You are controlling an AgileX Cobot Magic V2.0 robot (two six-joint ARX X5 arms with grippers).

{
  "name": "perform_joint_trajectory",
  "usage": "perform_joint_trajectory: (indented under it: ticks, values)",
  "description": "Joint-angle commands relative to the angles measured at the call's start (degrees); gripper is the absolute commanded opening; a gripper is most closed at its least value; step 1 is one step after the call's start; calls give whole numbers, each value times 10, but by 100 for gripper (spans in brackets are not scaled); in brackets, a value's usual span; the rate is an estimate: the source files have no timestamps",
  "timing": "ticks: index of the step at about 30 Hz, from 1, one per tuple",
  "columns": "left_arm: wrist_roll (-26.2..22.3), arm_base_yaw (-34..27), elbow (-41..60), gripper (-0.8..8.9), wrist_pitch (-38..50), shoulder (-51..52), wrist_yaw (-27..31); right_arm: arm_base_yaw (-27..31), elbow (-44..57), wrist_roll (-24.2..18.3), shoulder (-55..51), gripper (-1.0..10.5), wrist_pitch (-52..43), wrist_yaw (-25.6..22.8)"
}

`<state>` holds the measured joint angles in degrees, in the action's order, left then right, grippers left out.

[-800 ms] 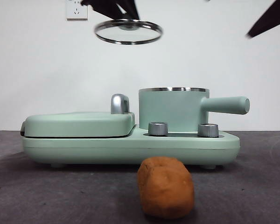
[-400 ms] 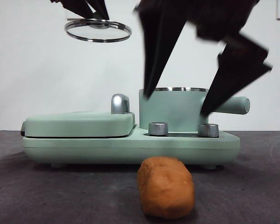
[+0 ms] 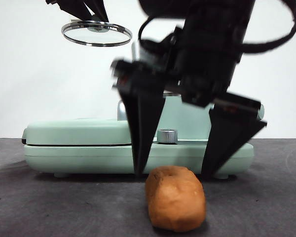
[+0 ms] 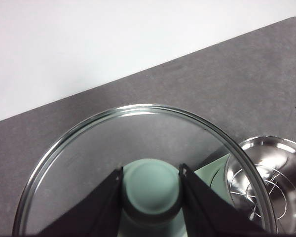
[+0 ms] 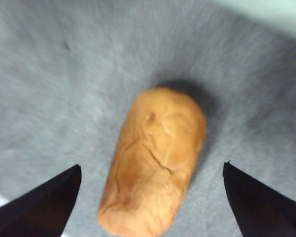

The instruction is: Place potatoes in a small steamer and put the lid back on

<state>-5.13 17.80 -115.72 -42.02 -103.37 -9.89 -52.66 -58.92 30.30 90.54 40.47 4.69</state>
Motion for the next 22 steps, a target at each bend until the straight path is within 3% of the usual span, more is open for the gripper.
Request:
perform_joint_trajectory:
  ticks: [1, 4, 11, 15, 22]
  values:
    - [1, 2, -23, 81, 15, 4, -2, -13, -12, 6, 24, 457, -5, -2]
    - [1, 2, -23, 81, 15, 3, -2, -17, -12, 5, 41, 382, -11, -2]
    - [1, 2, -23, 81, 13, 3, -2, -17, -12, 5, 63, 48, -12, -2]
    - [1, -4, -23, 81, 13, 3, -2, -12, -32, -1, 42, 34, 5, -2]
    - [2, -14, -23, 81, 13, 3, -2, 48, -167, -99, 38, 34, 104, -1]
